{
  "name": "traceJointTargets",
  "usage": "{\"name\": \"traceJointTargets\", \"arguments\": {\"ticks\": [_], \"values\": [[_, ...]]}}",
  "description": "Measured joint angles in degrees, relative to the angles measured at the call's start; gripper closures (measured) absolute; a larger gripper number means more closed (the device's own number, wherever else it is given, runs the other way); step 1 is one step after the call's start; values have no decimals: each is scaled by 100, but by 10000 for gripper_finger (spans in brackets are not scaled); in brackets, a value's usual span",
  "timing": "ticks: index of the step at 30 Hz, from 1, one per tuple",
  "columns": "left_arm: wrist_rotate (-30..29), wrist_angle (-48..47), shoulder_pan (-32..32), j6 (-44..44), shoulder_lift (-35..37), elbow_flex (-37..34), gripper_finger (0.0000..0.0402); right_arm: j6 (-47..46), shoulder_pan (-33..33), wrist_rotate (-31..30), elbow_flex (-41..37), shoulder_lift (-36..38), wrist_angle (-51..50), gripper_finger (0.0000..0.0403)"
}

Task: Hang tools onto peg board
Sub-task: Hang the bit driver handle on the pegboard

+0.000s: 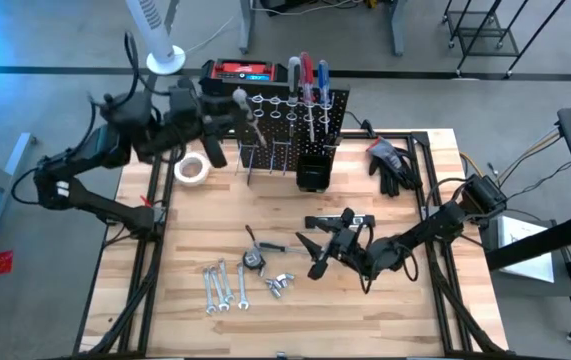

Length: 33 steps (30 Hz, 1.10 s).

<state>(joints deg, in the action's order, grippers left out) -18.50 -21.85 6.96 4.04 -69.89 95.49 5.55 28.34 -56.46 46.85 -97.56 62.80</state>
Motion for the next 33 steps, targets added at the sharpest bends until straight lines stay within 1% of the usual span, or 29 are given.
{"name": "traceJointTargets", "arguments": {"ticks": [5, 8, 13, 16, 23, 24, 26, 30, 33], "values": [[154, -524, 183, 92, -457, 931, 305, -112, -2, -1, -40, 0, -92, 188], [178, -713, 312, 104, -744, 1394, 305, -116, -2, 2, -41, 0, -91, 188], [432, -955, 628, 103, -1181, 2292, 305, -182, 0, 4, -100, 0, -93, 188], [473, -1177, 812, 103, -1462, 2835, 305, -221, 0, 6, -146, 0, -99, 190], [907, -1818, 1131, -5, -2133, 3882, 305, -318, -2, 9, -179, 0, -95, 191], [907, -1864, 1152, -5, -2214, 3966, 305, -318, -2, 26, -180, 0, -94, 192], [910, -1752, 1220, -8, -2231, 3870, 305, -335, -2, 80, -192, 0, -95, 192], [935, -1853, 1439, -53, -2309, 3843, 305, -377, -2, 100, -206, 0, -108, 193], [1107, -1918, 1584, -178, -2369, 3863, 305, -412, -2, 101, -221, 0, -130, 194]]}}
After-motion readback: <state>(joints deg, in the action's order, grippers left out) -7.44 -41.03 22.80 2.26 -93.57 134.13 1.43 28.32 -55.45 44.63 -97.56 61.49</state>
